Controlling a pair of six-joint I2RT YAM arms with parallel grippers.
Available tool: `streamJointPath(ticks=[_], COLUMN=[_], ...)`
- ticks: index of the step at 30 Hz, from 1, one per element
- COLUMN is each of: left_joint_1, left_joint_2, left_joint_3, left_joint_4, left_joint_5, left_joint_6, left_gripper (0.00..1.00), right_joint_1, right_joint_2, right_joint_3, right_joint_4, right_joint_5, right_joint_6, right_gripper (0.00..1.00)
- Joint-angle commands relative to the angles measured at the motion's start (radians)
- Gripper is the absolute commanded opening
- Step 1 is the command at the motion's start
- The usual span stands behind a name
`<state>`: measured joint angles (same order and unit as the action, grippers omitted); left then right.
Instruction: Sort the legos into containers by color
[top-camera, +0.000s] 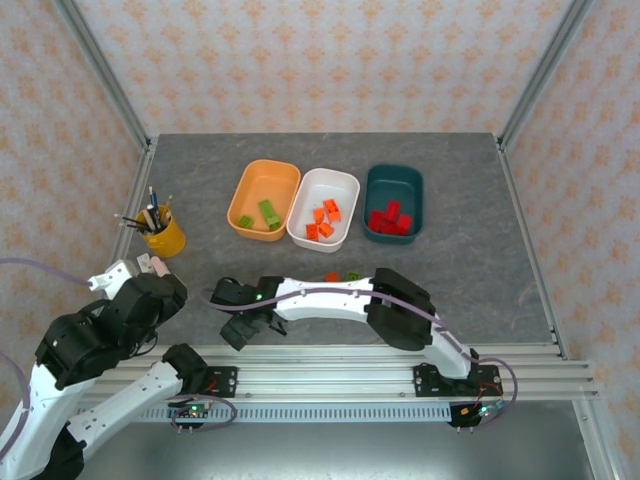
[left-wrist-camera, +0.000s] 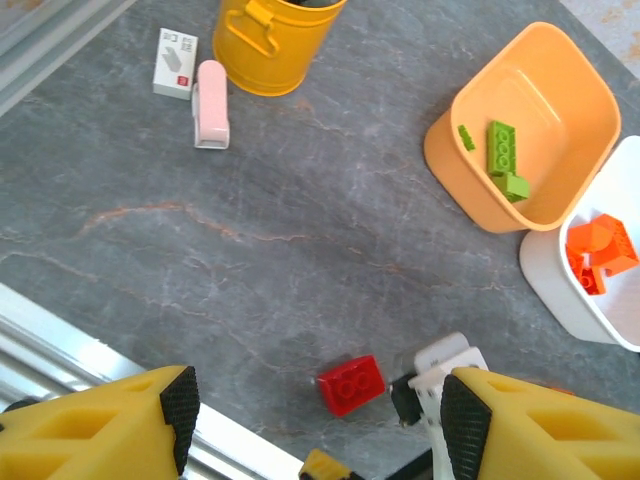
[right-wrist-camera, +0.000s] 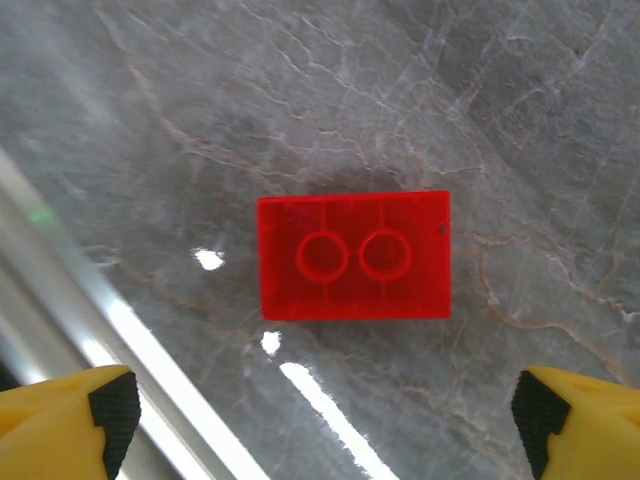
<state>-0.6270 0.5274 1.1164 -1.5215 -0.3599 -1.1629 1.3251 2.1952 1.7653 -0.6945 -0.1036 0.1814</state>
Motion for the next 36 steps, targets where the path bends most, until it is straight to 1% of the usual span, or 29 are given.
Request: streamJointPath(ticks=[1,3,8,12,17,19,23,26,29,31,34,36], left_joint_1=[-0.005,-0.005,-0.005,-0.005,-0.006,-0.005,-0.005,-0.005,-0.005,-0.005,-0.005,-0.005], left_joint_2=[-0.030,-0.044,-0.049,-0.047,-0.047,-0.047,-0.048,-0.047,-0.047,-0.046,-0.027,0.005], left_joint_3=[0.031,0.037,0.046,0.048,0.039,0.036,0.024,0.017,0.003,-0.015,-0.064,-0.105], left_joint_4=[-0.103,-0.110,-0.115,-0.108,-0.097,-0.091,-0.077,-0.069,-0.042,0.006,0.136,0.257], left_joint_5=[-0.060,-0.061,-0.056,-0.045,-0.040,-0.036,-0.030,-0.027,-0.010,0.021,0.113,0.205], left_joint_6=[-0.037,-0.037,-0.028,-0.024,-0.024,-0.024,-0.026,-0.026,-0.015,0.010,0.069,0.104], left_gripper=[0.68,0.68,0.68,0.68,0.68,0.68,0.68,0.68,0.68,0.68,0.68,0.68], right_joint_1=[-0.013,-0.014,-0.019,-0.039,-0.043,-0.044,-0.055,-0.061,-0.074,-0.092,-0.137,-0.187], right_joint_2=[0.059,0.094,0.175,0.222,0.223,0.224,0.221,0.201,0.158,0.119,0.034,-0.046], right_joint_3=[0.111,0.148,0.247,0.302,0.301,0.299,0.291,0.280,0.262,0.243,0.194,0.150], right_joint_4=[-0.108,-0.120,-0.153,-0.201,-0.198,-0.200,-0.198,-0.190,-0.177,-0.172,-0.164,-0.165], right_joint_5=[0.058,0.044,0.036,0.023,0.006,0.007,0.003,0.001,0.011,0.017,0.042,0.062], right_joint_6=[-0.014,-0.014,-0.002,0.028,0.026,0.028,0.041,0.043,0.051,0.061,0.070,0.068], right_gripper=[0.98,0.96,0.87,0.76,0.73,0.68,0.54,0.50,0.48,0.48,0.47,0.47])
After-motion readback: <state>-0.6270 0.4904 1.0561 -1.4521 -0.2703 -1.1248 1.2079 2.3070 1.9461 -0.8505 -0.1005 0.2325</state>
